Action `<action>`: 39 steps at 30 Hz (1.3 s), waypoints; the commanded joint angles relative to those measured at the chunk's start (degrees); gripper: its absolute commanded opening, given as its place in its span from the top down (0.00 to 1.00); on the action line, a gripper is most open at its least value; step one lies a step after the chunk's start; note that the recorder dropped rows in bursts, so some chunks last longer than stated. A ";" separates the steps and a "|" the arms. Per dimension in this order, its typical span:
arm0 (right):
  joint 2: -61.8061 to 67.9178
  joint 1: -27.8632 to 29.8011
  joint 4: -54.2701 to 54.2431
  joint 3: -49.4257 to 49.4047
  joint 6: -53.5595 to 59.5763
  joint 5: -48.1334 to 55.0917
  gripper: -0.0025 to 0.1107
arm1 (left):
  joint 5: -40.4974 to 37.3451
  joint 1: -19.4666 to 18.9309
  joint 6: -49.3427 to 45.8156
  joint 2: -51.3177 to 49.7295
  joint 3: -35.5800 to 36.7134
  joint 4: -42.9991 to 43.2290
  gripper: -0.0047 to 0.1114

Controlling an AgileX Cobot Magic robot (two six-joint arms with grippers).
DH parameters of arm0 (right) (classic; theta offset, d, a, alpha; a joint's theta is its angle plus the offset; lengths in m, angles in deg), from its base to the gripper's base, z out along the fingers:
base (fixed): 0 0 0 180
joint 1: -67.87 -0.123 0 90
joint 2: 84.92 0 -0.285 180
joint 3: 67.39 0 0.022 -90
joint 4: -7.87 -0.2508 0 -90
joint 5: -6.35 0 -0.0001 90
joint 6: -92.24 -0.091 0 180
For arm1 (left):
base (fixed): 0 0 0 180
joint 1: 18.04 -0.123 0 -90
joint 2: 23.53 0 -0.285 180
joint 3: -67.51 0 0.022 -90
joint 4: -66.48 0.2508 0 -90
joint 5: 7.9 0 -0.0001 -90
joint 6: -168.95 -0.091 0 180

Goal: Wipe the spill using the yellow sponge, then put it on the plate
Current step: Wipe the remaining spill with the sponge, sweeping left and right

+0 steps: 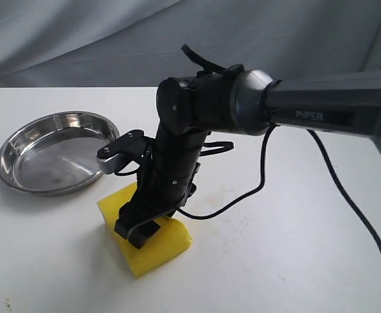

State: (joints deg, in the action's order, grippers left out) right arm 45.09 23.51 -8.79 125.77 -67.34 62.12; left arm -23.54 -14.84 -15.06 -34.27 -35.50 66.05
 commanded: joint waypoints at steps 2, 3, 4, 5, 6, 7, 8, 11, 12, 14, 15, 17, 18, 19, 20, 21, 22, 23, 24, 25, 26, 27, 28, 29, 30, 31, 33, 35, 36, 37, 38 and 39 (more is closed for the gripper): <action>-5.27 -0.26 1.81 -0.30 0.39 -0.90 0.32 | 0.43 0.37 0.07 0.25 0.22 -0.44 0.96; -6.25 -0.26 2.10 -0.30 0.39 -1.36 0.32 | 0.43 0.37 0.07 0.25 0.22 -0.44 0.96; -7.19 -0.26 2.21 -0.30 0.39 -1.99 0.33 | 0.43 0.37 0.07 0.25 0.22 -0.44 0.96; -7.87 -0.26 2.21 -0.30 0.39 -2.89 0.33 | 0.43 0.37 0.07 0.25 0.22 -0.44 0.96; -8.55 -0.26 2.21 -0.30 0.39 -3.92 0.33 | 0.43 0.37 0.07 0.25 0.22 -0.44 0.96; -8.99 -0.26 2.31 -0.30 0.39 -4.70 0.33 | 0.43 0.37 0.07 0.25 0.22 -0.44 0.96; -9.08 -0.26 2.31 -0.30 0.23 -4.85 0.33 | 0.43 0.37 0.07 0.25 0.22 -0.44 0.96; -8.41 -0.67 3.28 -0.30 0.24 -4.64 0.34 | 0.43 0.37 0.07 0.25 0.22 -0.44 0.96; -7.81 -1.12 4.64 -0.30 0.24 -4.25 0.36 | 0.43 0.37 0.07 0.25 0.22 -0.44 0.96; -6.06 -2.27 7.66 -0.30 0.24 -4.09 0.43 | 0.43 0.37 0.07 0.25 0.22 -0.44 0.96; -5.04 -2.75 8.99 -0.30 0.24 -4.43 0.46 | 0.43 0.37 0.07 0.25 0.22 -0.44 0.96; -2.89 -3.98 11.47 -0.30 0.24 -5.92 0.52 | 0.43 0.37 0.07 0.25 0.22 -0.44 0.96; -2.06 -4.45 12.38 -0.30 0.24 -6.78 0.54 | 0.43 0.37 0.07 0.25 0.22 -0.44 0.96; -1.05 -4.86 12.98 -0.30 0.10 -7.84 0.57 | 0.43 0.37 0.07 0.25 0.22 -0.44 0.96; -0.07 -5.09 13.45 -0.30 -0.62 -8.66 0.59 | 0.43 0.37 0.07 0.25 0.22 -0.44 0.96; 0.68 -5.43 13.94 -0.30 -1.58 -9.23 0.62 | 0.43 0.37 0.07 0.25 0.22 -0.44 0.96; 1.58 -5.53 14.64 -0.30 -2.77 -9.57 0.66 | 0.43 0.37 0.07 0.25 0.22 -0.44 0.96; 2.40 -5.53 15.00 -0.30 -3.99 -9.57 0.69 | 0.43 0.37 0.07 0.25 0.22 -0.44 0.96; 3.93 -5.53 15.26 -0.30 -5.43 -8.70 0.75 | 0.43 0.37 0.07 0.25 0.22 -0.44 0.96; 4.64 -5.53 15.26 -0.30 -5.44 -7.81 0.77 | 0.43 0.37 0.07 0.25 0.22 -0.44 0.96; 6.08 -5.53 15.26 -0.30 -5.44 -6.07 0.82 | 0.43 0.37 0.07 0.25 0.22 -0.44 0.96; 6.47 -5.53 15.26 -0.30 -5.44 -5.56 0.84 | 0.43 0.37 0.07 0.25 0.22 -0.44 0.96; 7.91 -5.53 15.26 -0.30 -5.44 -4.79 0.87 | 0.43 0.37 0.07 0.25 0.22 -0.44 0.96; 8.44 -5.53 15.26 -0.30 -5.44 -4.53 0.88 | 0.43 0.37 0.07 0.25 0.22 -0.44 0.96; 9.79 -5.53 15.08 -0.30 -5.44 -3.76 0.88 | 0.43 0.37 0.07 0.25 0.22 -0.44 0.96; 10.22 -5.53 15.08 -0.30 -5.44 -3.31 0.88 | 0.43 0.37 0.07 0.25 0.22 -0.44 0.96; 10.86 -5.42 15.20 -0.30 -5.44 -2.38 0.88 | 0.43 0.37 0.07 0.25 0.22 -0.44 0.96; 9.94 -5.42 15.20 -0.30 -5.44 -2.56 0.88 | 0.43 0.37 0.07 0.25 0.22 -0.44 0.96; 9.14 -5.42 15.28 -0.30 -5.44 -2.56 0.88 | 0.43 0.37 0.07 0.25 0.22 -0.44 0.96; 7.81 -5.42 15.97 -0.30 -5.44 -2.56 0.88 | 0.43 0.37 0.07 0.25 0.22 -0.44 0.96; 5.78 -5.42 17.16 -0.30 -6.00 -2.30 0.88 | 0.43 0.37 0.07 0.25 0.22 -0.44 0.96; 4.46 -5.42 17.97 -0.30 -6.64 -2.19 0.88 | 0.43 0.37 0.07 0.25 0.22 -0.44 0.96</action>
State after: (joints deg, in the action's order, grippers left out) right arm 50.10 18.04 5.56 127.07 -72.89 54.56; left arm -23.54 -14.84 -15.06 -34.27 -35.50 66.05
